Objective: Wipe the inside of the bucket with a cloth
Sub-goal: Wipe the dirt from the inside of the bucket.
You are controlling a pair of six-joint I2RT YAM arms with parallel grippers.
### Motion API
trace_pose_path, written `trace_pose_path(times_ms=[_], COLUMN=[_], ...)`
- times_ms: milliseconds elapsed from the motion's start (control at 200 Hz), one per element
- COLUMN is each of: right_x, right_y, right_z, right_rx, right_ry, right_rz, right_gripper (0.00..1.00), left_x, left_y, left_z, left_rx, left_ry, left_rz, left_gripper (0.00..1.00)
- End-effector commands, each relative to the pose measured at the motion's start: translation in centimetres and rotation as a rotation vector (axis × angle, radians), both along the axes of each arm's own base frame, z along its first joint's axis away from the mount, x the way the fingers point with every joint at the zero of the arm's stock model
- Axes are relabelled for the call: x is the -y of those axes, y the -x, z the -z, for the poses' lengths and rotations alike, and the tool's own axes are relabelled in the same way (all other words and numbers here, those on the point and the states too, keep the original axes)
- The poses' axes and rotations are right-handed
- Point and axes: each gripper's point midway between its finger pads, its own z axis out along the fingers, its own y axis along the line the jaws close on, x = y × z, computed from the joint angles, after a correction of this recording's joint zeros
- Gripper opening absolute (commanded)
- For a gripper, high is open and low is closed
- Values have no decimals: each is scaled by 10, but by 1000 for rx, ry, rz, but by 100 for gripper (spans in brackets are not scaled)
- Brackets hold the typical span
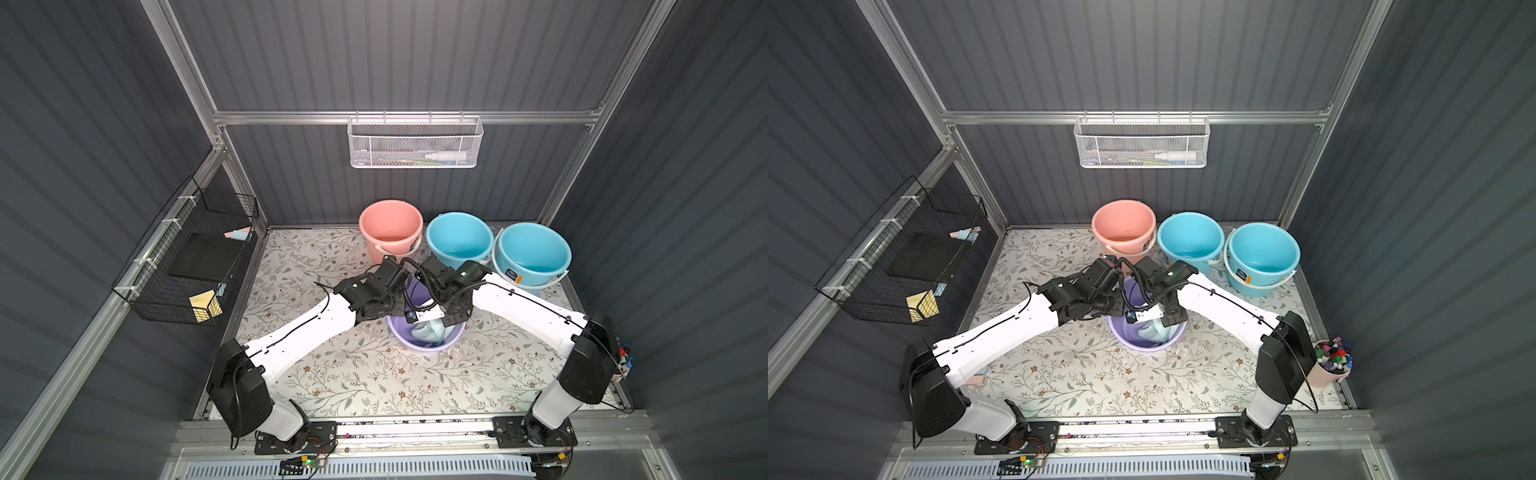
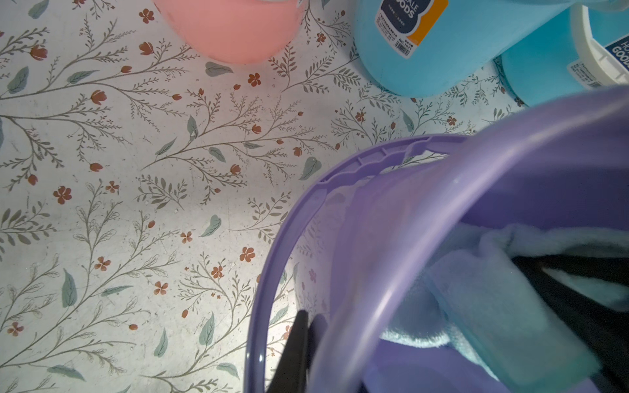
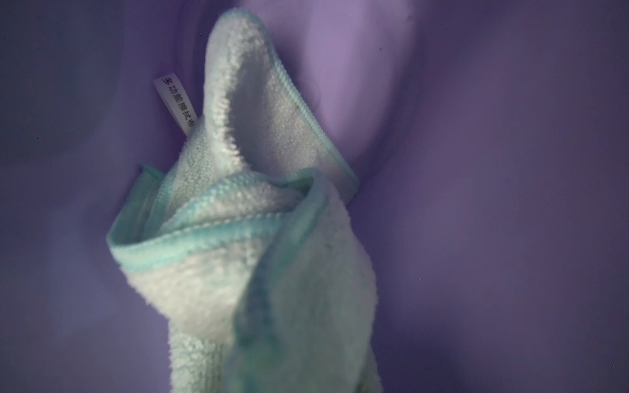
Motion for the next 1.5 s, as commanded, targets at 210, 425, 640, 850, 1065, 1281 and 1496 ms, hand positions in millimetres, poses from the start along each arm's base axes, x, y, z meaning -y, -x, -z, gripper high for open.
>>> trace_pose_path(times_ms=[210,425,640,850,1065,1281,1496], right_x=[-7,-13,-9,-7,-15,-12,-14], right_y=[-9,-18,-15,-12,-13,6,13], right_z=[54,80,100,93,30,-18,-47], right_rx=[-99,-108,-148,-169,-130,-156,-164], right_ry=[6,-83,-134,-135,-259,-382,-511], right_rz=[123,192,288,339,456,586,796], right_gripper=[0,0,0,0,0,0,0], left_x=[4,3,3,0,-9,-11,-6], left_y=[1,1,0,-2,-7,-13,-17], left_z=[-19,-16,-14,-16,-15,-21,-25], left_rx=[37,35,29,40,67,101,117], left_ry=[81,76,73,59,12,-1,17], left_rz=[-1,-7,-9,-23,-52,-70,-57], left_gripper=[0,0,0,0,0,0,0])
